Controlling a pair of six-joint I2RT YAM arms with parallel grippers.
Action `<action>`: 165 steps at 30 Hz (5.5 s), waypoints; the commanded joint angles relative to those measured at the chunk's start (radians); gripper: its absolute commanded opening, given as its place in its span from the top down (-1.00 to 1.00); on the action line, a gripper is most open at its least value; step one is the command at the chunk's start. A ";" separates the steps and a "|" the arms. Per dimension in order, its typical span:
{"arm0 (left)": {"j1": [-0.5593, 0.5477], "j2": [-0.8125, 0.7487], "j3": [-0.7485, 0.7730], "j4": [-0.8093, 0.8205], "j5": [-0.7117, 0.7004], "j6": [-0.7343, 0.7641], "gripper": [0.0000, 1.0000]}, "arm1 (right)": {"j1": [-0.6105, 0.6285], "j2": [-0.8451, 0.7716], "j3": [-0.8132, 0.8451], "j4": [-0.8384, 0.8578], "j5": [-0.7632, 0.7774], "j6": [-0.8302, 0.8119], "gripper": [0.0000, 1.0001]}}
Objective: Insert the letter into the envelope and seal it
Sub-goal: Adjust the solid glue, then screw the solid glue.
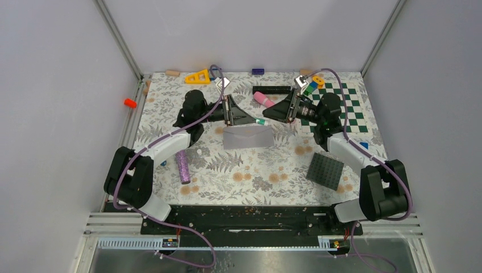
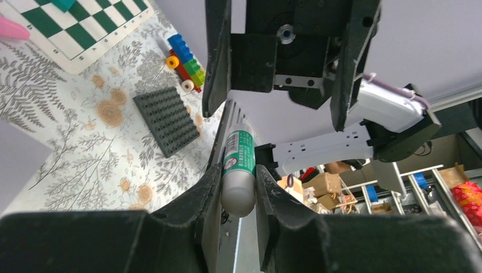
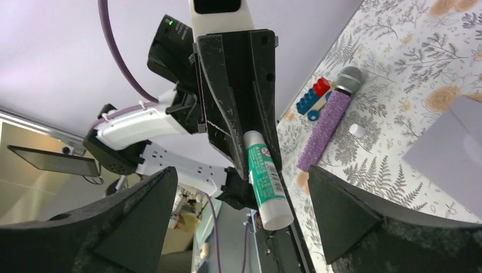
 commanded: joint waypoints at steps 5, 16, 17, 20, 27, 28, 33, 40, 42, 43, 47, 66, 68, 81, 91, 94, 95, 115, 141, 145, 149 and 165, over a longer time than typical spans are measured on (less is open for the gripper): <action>0.000 0.011 -0.021 0.270 -0.038 -0.151 0.99 | 0.009 0.042 -0.038 0.331 0.050 0.223 -0.75; 0.018 0.005 -0.038 0.288 -0.050 -0.152 0.99 | 0.067 0.004 -0.043 0.242 0.042 0.136 -0.47; 0.025 0.003 -0.041 0.287 -0.052 -0.152 0.99 | 0.067 -0.008 -0.050 0.229 0.048 0.121 -0.46; 0.030 -0.001 -0.043 0.285 -0.051 -0.147 0.99 | 0.067 -0.031 -0.060 0.192 0.060 0.087 -0.37; 0.029 0.002 -0.043 0.299 -0.048 -0.154 0.99 | 0.067 -0.022 -0.046 0.187 0.062 0.094 -0.08; 0.029 0.004 -0.043 0.302 -0.045 -0.155 0.99 | 0.067 -0.021 -0.045 0.187 0.062 0.096 0.01; 0.026 0.009 -0.040 0.318 -0.033 -0.161 0.94 | 0.067 0.000 -0.023 0.193 0.050 0.109 0.49; 0.025 0.001 -0.005 0.205 -0.011 -0.068 -0.19 | 0.056 -0.005 0.031 0.099 -0.004 0.077 0.75; 0.037 -0.009 0.025 0.103 -0.007 0.007 -0.38 | 0.053 -0.019 0.068 -0.025 -0.043 0.012 0.75; 0.046 -0.013 0.041 0.056 0.000 0.042 -0.48 | 0.053 -0.028 0.087 -0.111 -0.062 -0.038 0.75; 0.075 -0.030 0.143 -0.177 0.072 0.237 -0.78 | 0.053 -0.050 0.153 -0.399 -0.146 -0.268 0.75; -0.062 -0.045 0.365 -1.058 0.152 1.021 -0.84 | 0.097 0.072 0.514 -1.457 -0.118 -1.188 0.76; -0.070 -0.044 0.365 -1.059 0.149 1.026 -0.80 | 0.112 0.075 0.508 -1.467 -0.109 -1.201 0.76; -0.117 -0.027 0.360 -1.063 0.120 1.044 -0.48 | 0.138 0.118 0.541 -1.515 -0.123 -1.231 0.74; -0.147 -0.011 0.371 -1.104 0.088 1.086 -0.20 | 0.136 0.114 0.538 -1.514 -0.126 -1.242 0.74; -0.151 -0.006 0.371 -1.104 0.086 1.085 -0.09 | 0.136 0.118 0.540 -1.515 -0.134 -1.243 0.74; -0.154 -0.007 0.372 -1.104 0.087 1.085 -0.03 | 0.136 0.120 0.540 -1.517 -0.134 -1.242 0.74; -0.184 -0.020 0.385 -1.149 -0.073 1.133 0.82 | 0.063 0.166 0.607 -1.590 -0.237 -1.159 -0.39; -0.241 -0.117 0.305 -1.122 -0.328 1.199 0.88 | 0.054 0.221 0.470 -1.459 -0.227 -0.824 -0.10; -0.240 -0.117 0.302 -1.114 -0.325 1.195 0.88 | 0.066 0.222 0.465 -1.458 -0.212 -0.827 -0.01; -0.240 -0.116 0.298 -1.114 -0.321 1.193 0.88 | 0.068 0.221 0.468 -1.458 -0.215 -0.830 0.10; -0.241 -0.113 0.294 -1.114 -0.294 1.190 0.88 | 0.068 0.219 0.474 -1.461 -0.198 -0.849 0.32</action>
